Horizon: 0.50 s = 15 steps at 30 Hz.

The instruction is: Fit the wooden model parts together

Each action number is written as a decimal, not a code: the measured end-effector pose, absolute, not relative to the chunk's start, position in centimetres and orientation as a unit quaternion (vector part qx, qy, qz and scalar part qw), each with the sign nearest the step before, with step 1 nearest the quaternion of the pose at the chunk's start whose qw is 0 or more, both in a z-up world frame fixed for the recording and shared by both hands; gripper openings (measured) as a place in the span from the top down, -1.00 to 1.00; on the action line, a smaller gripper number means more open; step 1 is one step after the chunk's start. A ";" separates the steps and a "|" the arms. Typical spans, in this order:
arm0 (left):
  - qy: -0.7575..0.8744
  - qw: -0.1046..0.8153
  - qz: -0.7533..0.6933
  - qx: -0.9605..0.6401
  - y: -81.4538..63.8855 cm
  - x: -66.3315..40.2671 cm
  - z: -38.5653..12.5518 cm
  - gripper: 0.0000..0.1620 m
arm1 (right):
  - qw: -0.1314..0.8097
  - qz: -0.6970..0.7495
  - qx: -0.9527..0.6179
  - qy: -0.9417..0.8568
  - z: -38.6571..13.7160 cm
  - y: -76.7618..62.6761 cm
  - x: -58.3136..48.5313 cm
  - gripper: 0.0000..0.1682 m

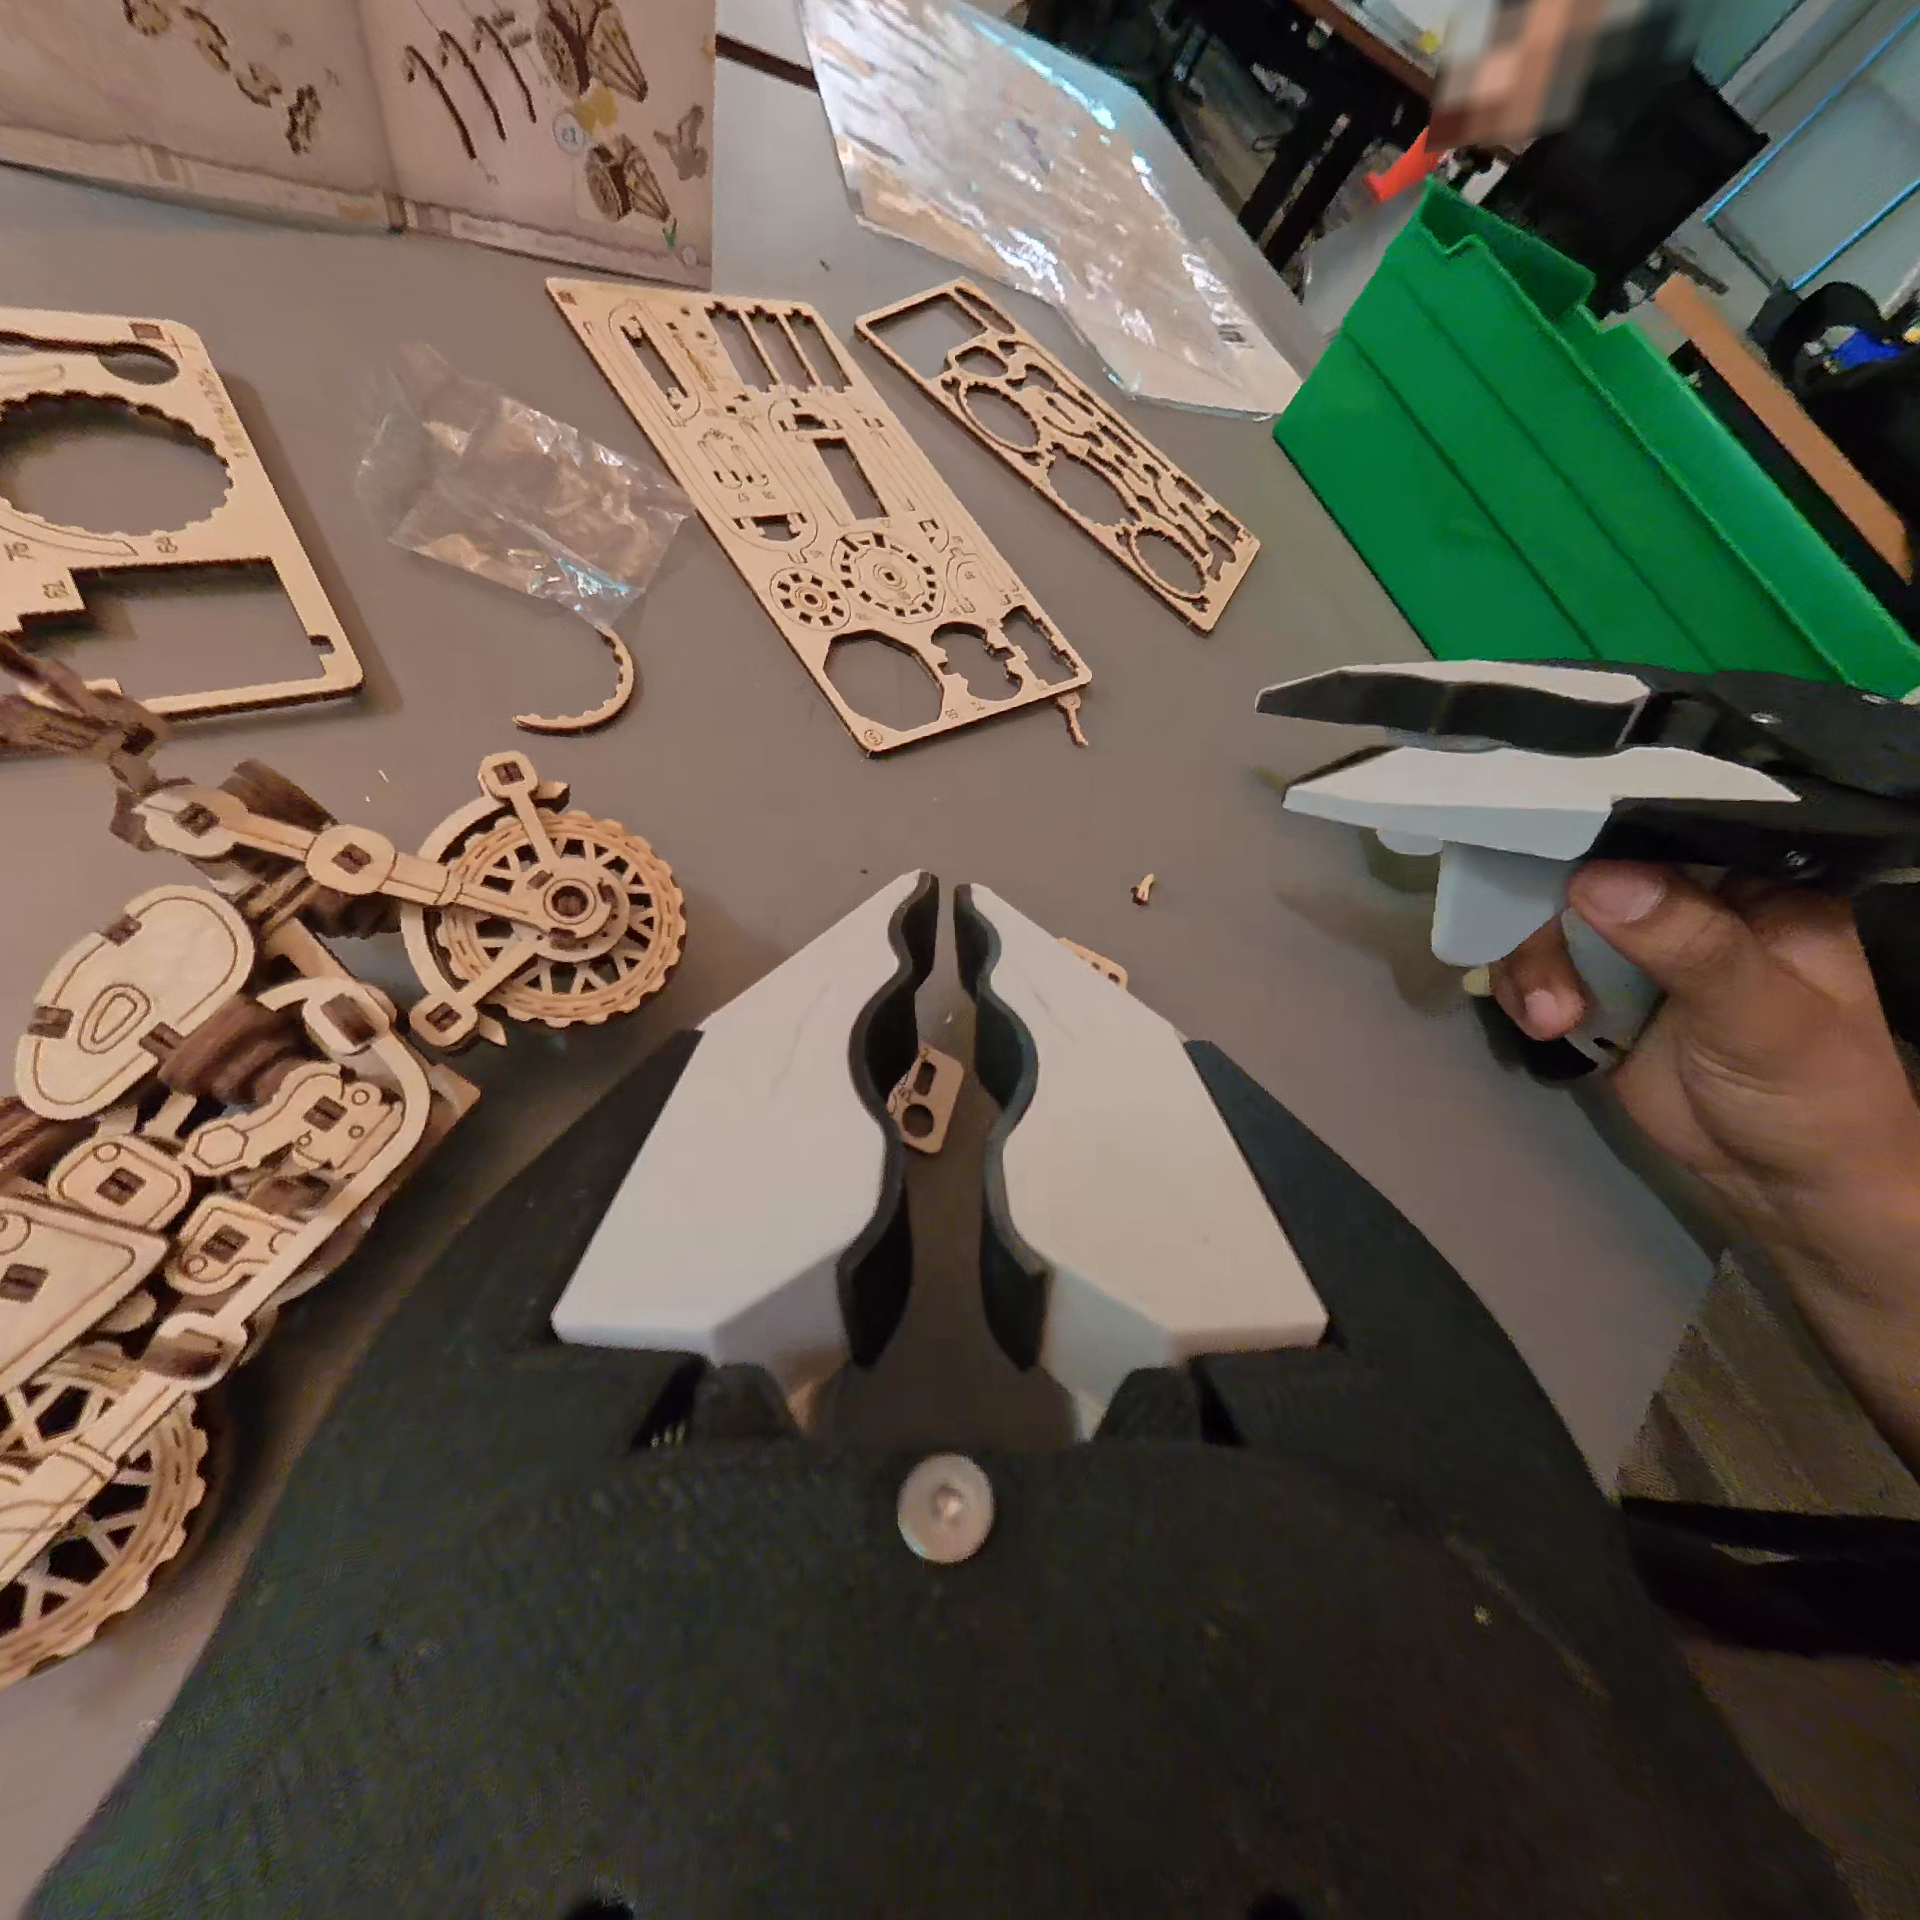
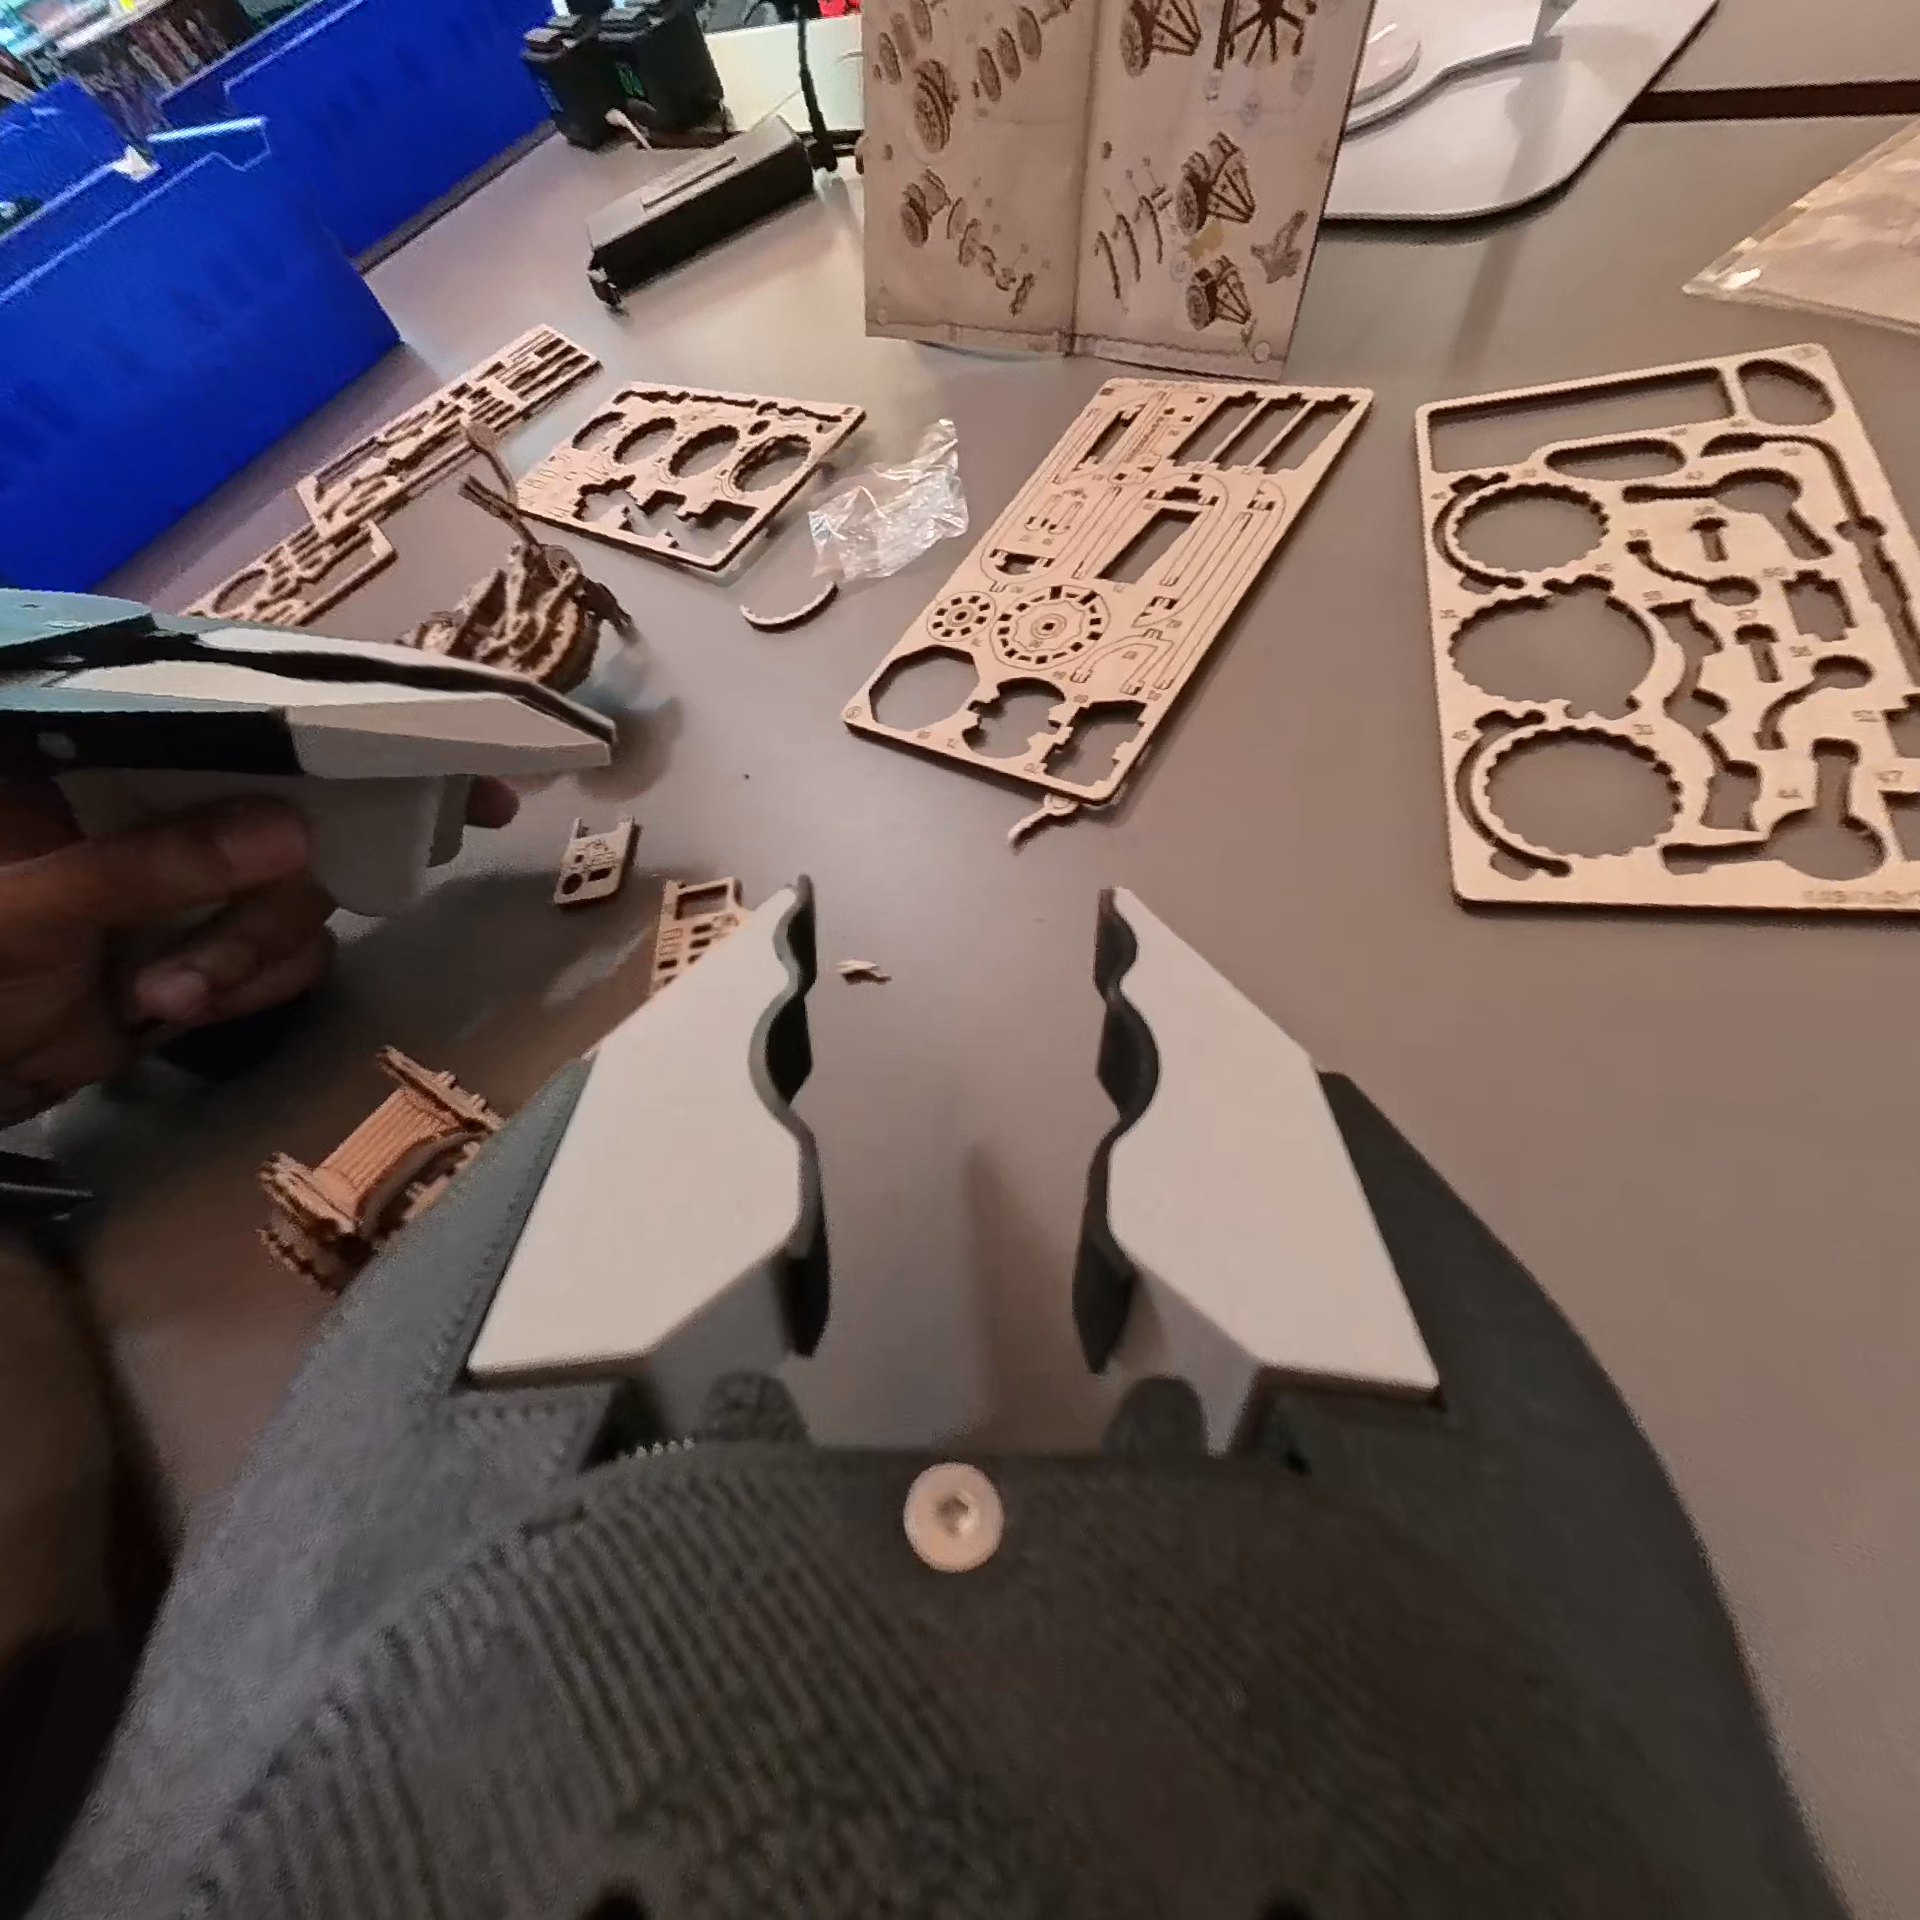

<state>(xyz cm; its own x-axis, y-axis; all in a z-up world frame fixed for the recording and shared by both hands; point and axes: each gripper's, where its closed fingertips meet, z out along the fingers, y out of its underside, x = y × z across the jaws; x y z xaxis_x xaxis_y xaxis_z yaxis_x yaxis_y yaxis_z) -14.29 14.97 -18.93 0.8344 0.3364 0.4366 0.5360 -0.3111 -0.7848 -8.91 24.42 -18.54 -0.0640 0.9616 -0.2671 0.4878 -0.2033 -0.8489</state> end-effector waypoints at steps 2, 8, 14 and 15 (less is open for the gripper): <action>-0.269 0.525 -0.098 -0.801 15.0 -14.2 -18.8 0.99 | 0.280 0.427 -0.629 -0.586 -18.8 24.5 -9.2 0.30; -0.271 0.534 -0.115 -0.793 14.9 -14.3 -18.5 0.94 | 0.334 0.376 -0.622 -0.600 -18.9 24.3 -11.8 -0.12; -0.254 0.549 -0.084 -0.791 14.1 -15.1 -17.5 0.93 | 0.313 0.305 -0.653 -0.618 -20.9 24.3 -16.2 -0.40; -0.251 0.554 -0.079 -0.790 13.9 -15.2 -17.2 0.92 | 0.317 0.283 -0.658 -0.622 -21.2 24.7 -16.9 -0.44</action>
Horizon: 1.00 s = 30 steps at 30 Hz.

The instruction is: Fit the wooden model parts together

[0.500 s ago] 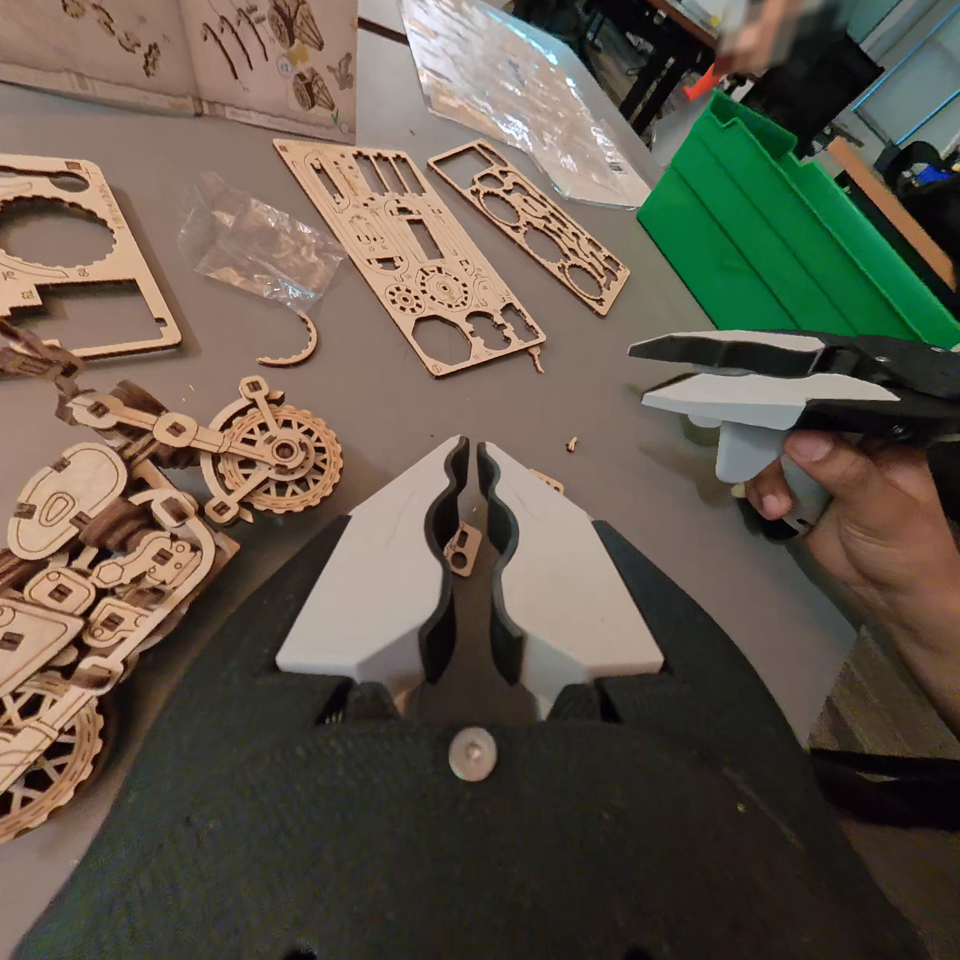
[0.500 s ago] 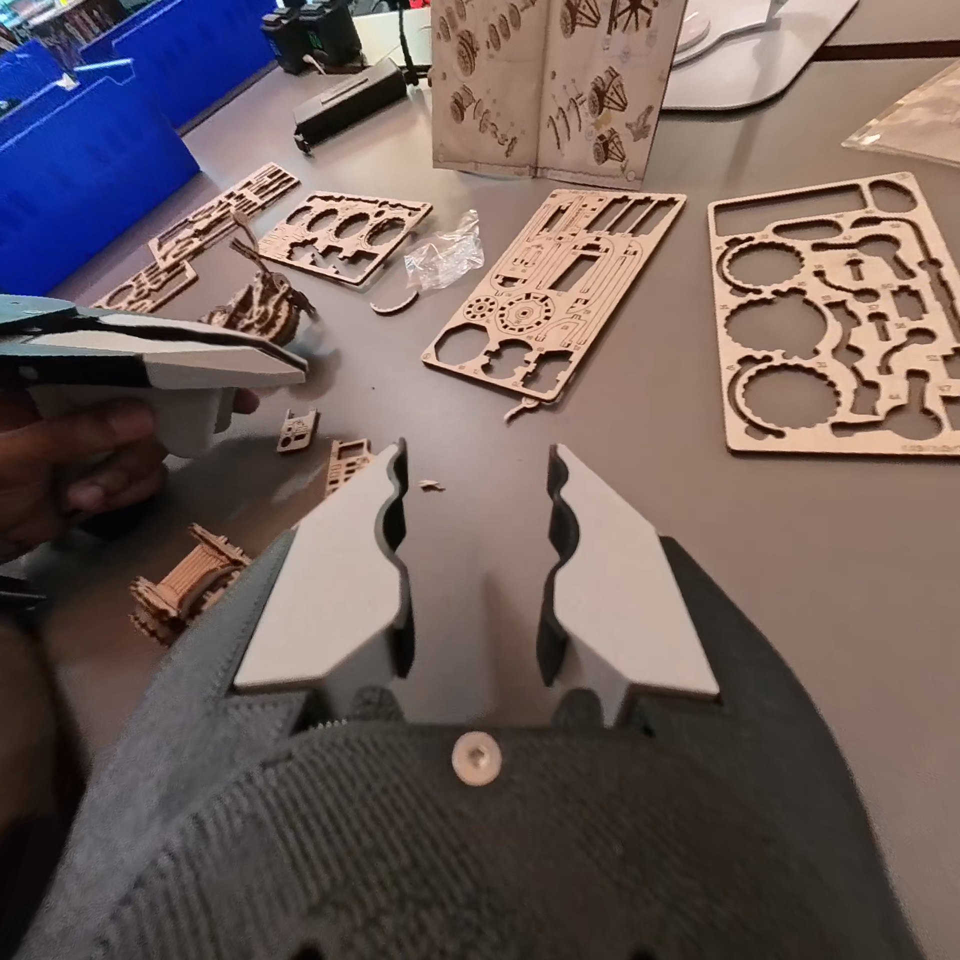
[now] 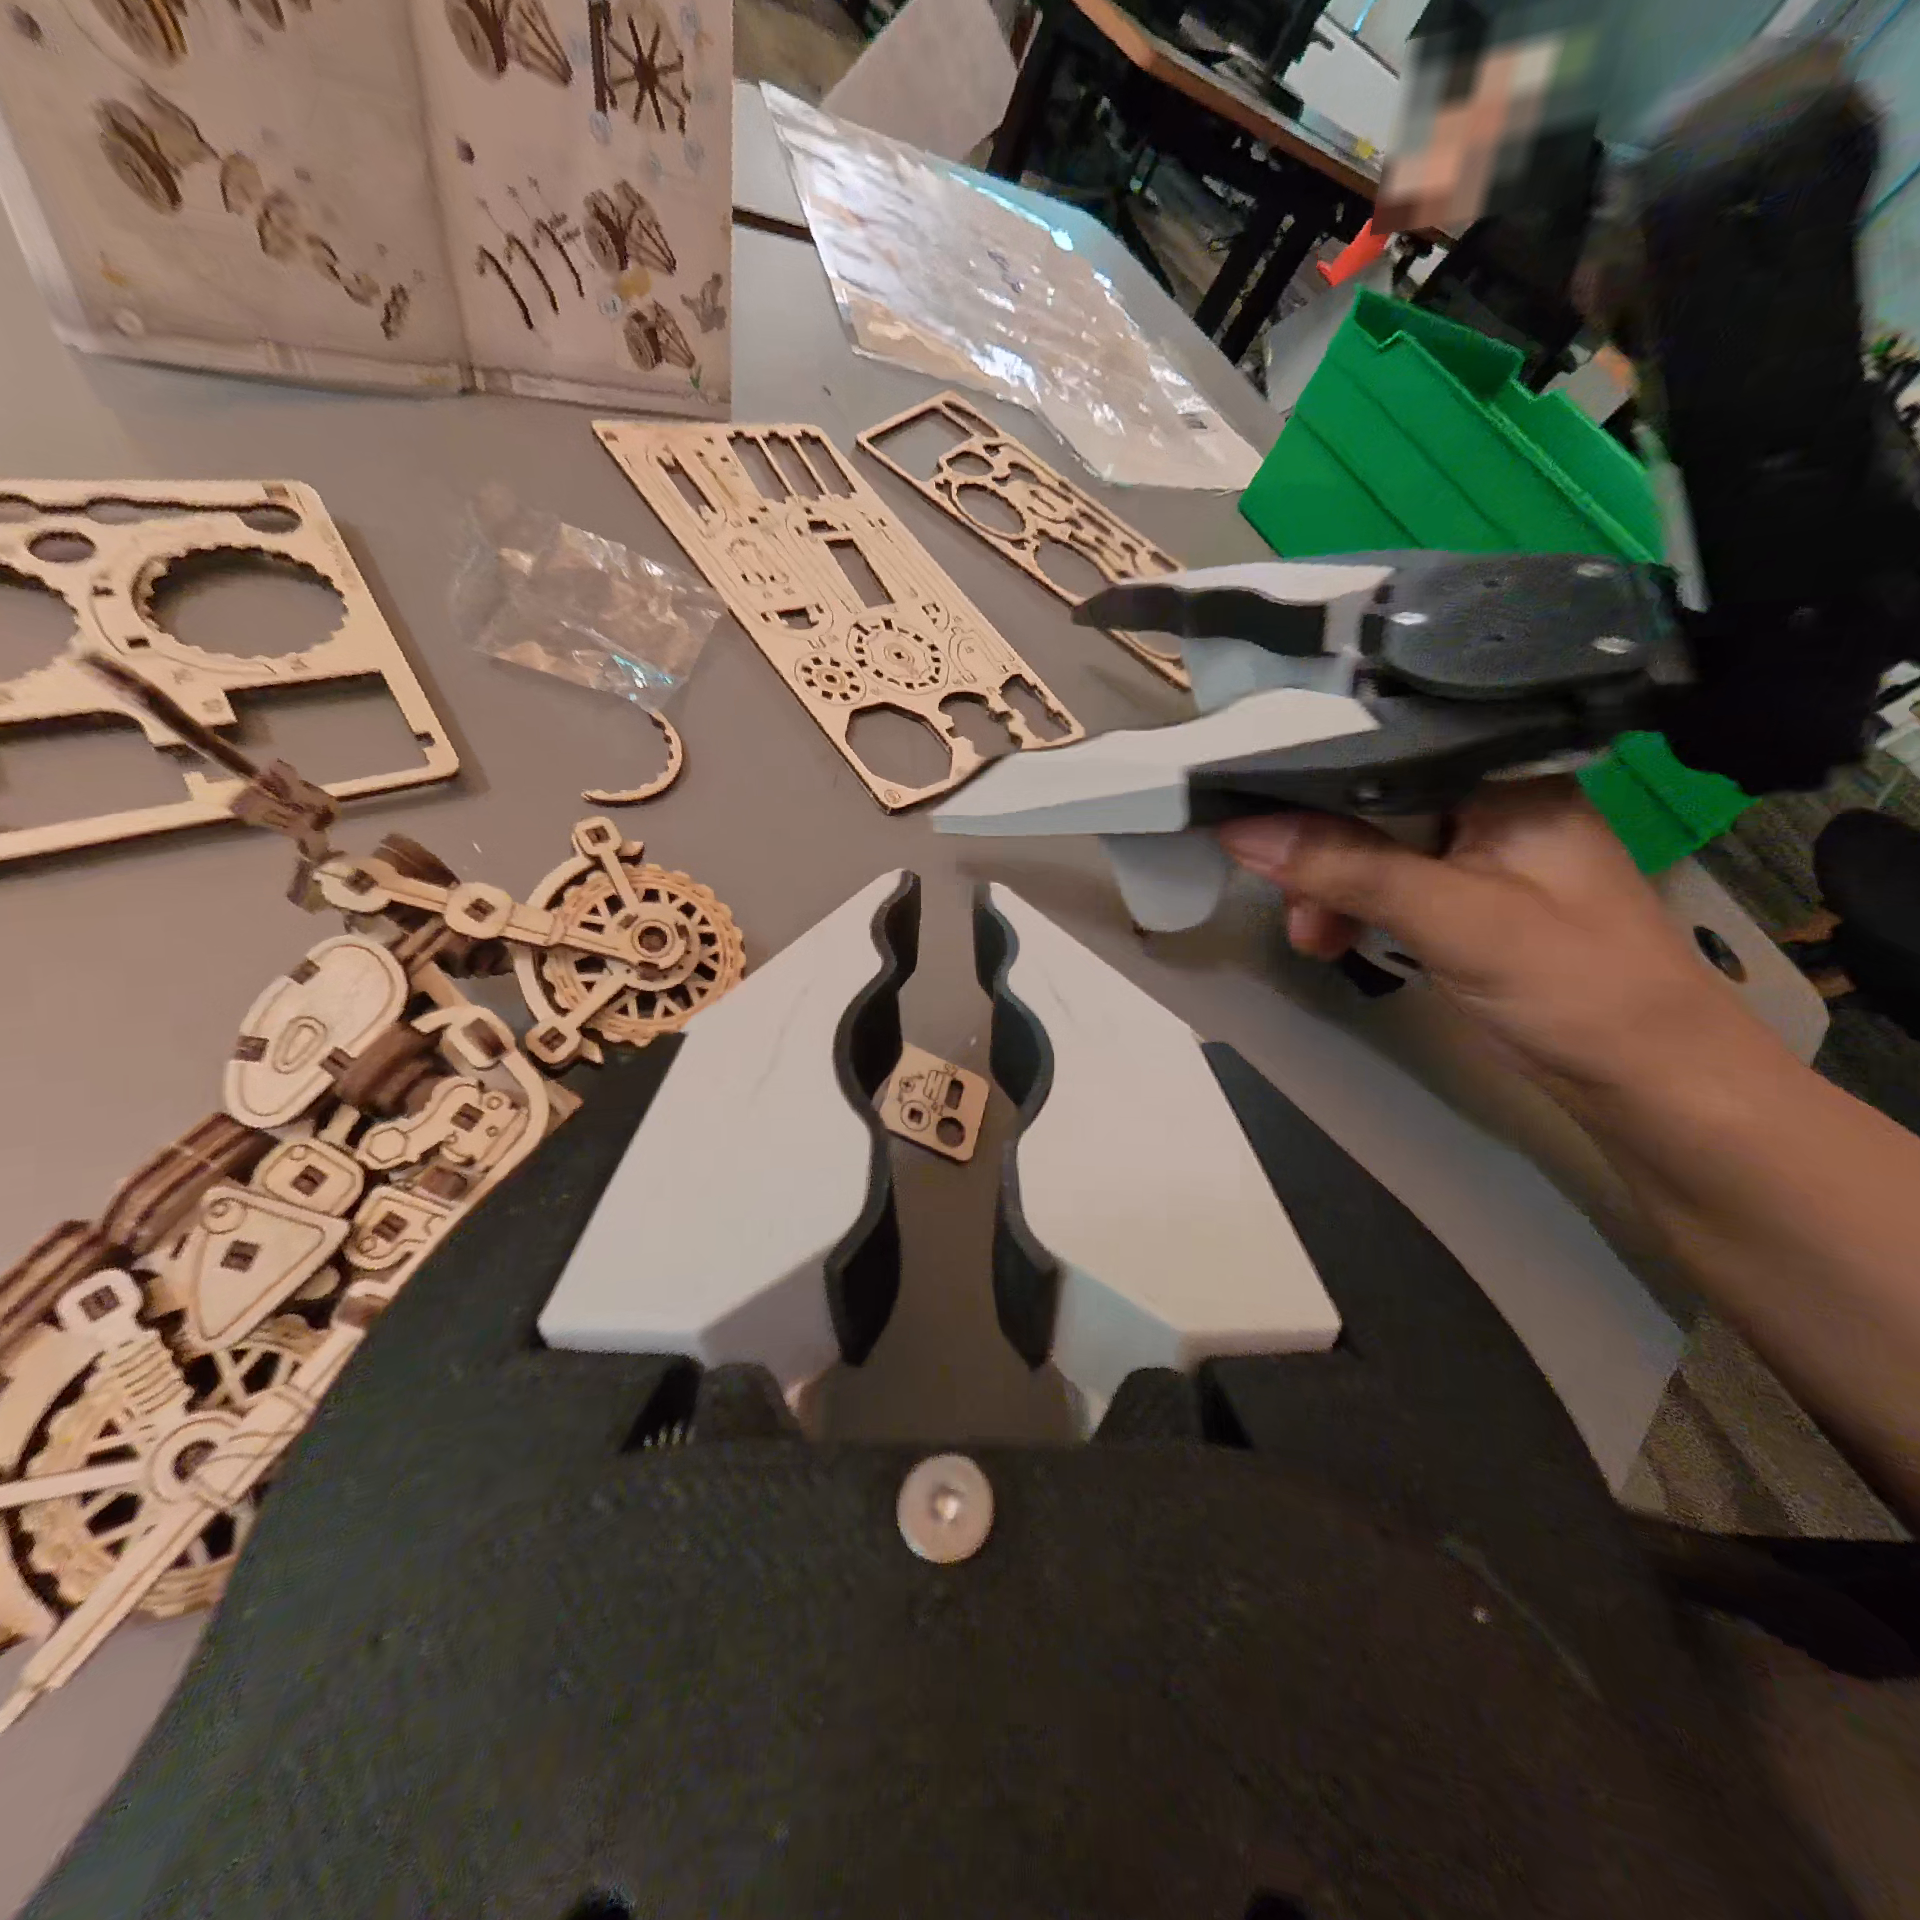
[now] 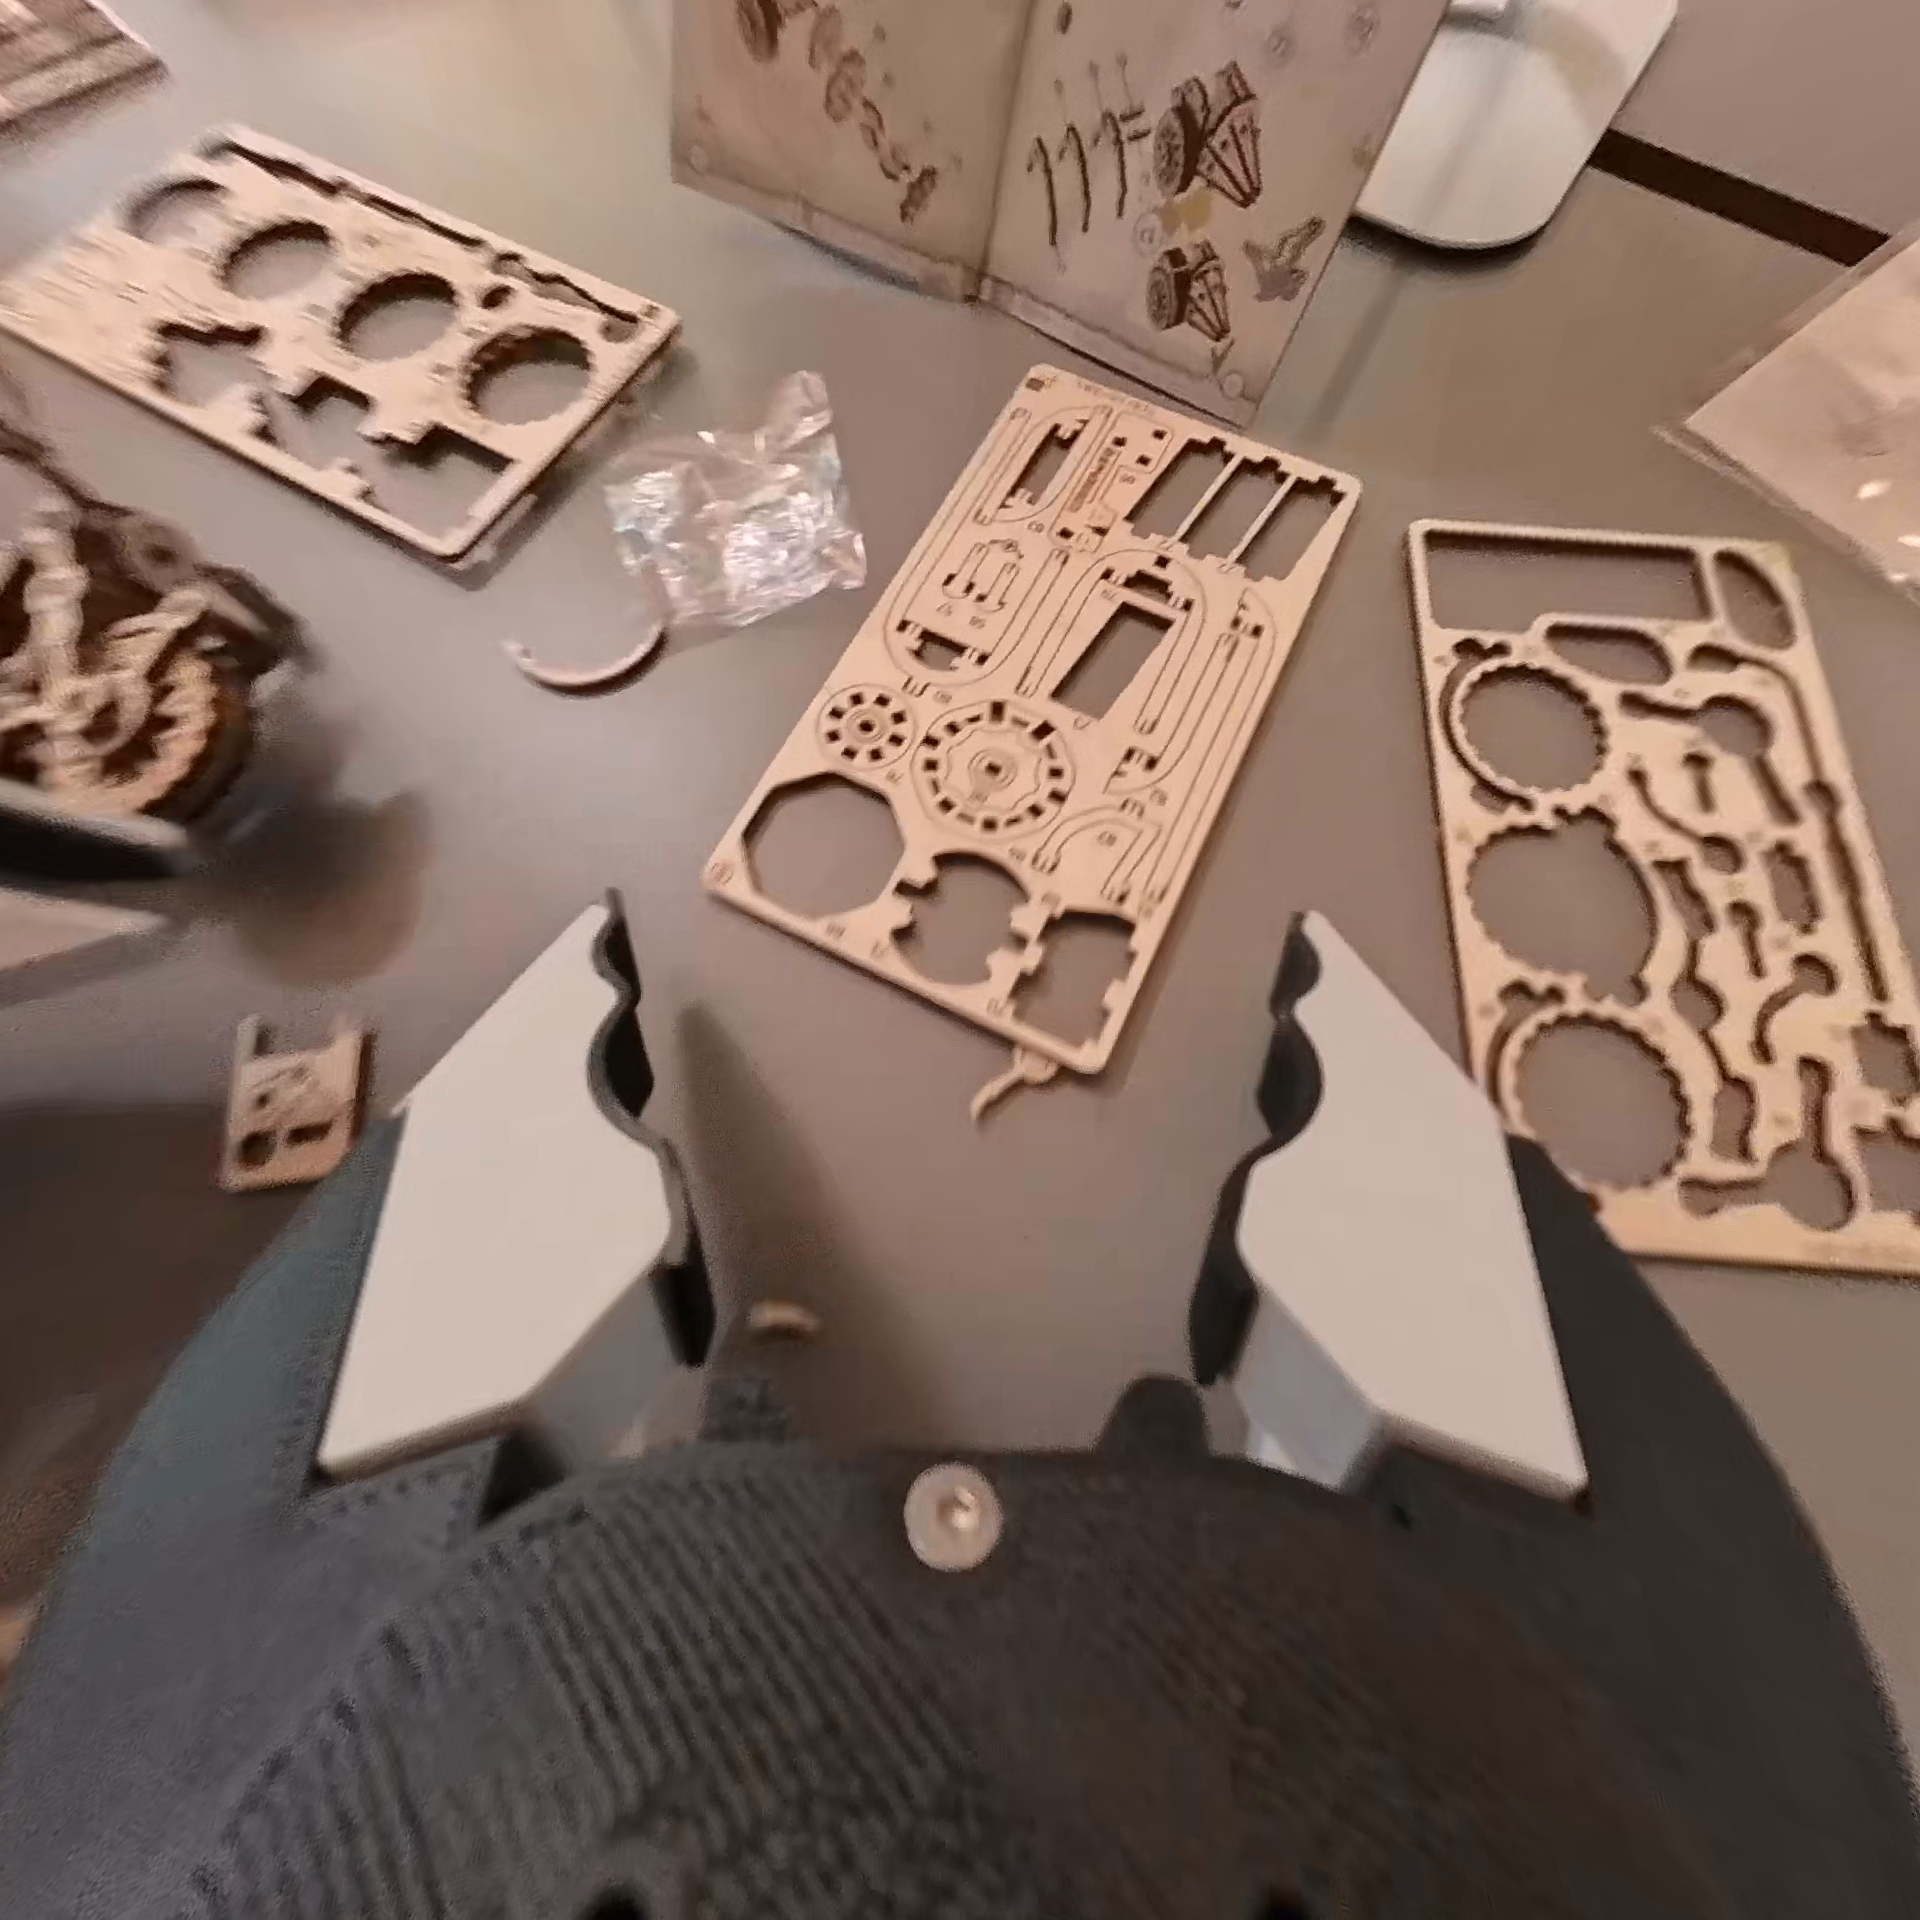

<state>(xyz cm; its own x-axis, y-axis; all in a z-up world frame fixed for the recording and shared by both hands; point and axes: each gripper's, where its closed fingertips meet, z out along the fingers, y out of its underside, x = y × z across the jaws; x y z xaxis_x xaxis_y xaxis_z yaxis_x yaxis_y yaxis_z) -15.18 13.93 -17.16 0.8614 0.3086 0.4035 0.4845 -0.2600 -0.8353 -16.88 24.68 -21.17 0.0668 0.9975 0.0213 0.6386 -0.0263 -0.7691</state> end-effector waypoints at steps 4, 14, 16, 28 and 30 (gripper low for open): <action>-0.243 0.570 -0.076 -0.781 13.5 -15.4 -16.1 0.87 | 0.294 0.244 -0.682 -0.623 -22.3 24.3 -19.3 -0.61; -0.258 0.585 -0.140 -0.756 13.0 -15.1 -15.0 0.82 | 0.289 0.245 -0.707 -0.598 -22.7 24.5 -18.9 -0.19; -0.261 0.586 -0.149 -0.753 12.9 -15.1 -14.9 0.81 | 0.289 0.250 -0.709 -0.593 -22.5 24.6 -18.1 -0.19; -0.277 0.588 -0.156 -0.744 12.6 -15.9 -15.0 0.78 | 0.339 0.376 -0.674 -0.538 -15.5 24.5 -12.3 0.76; -0.273 0.593 -0.155 -0.742 12.6 -15.9 -14.8 0.76 | 0.355 0.373 -0.663 -0.543 -14.7 24.4 -10.9 0.75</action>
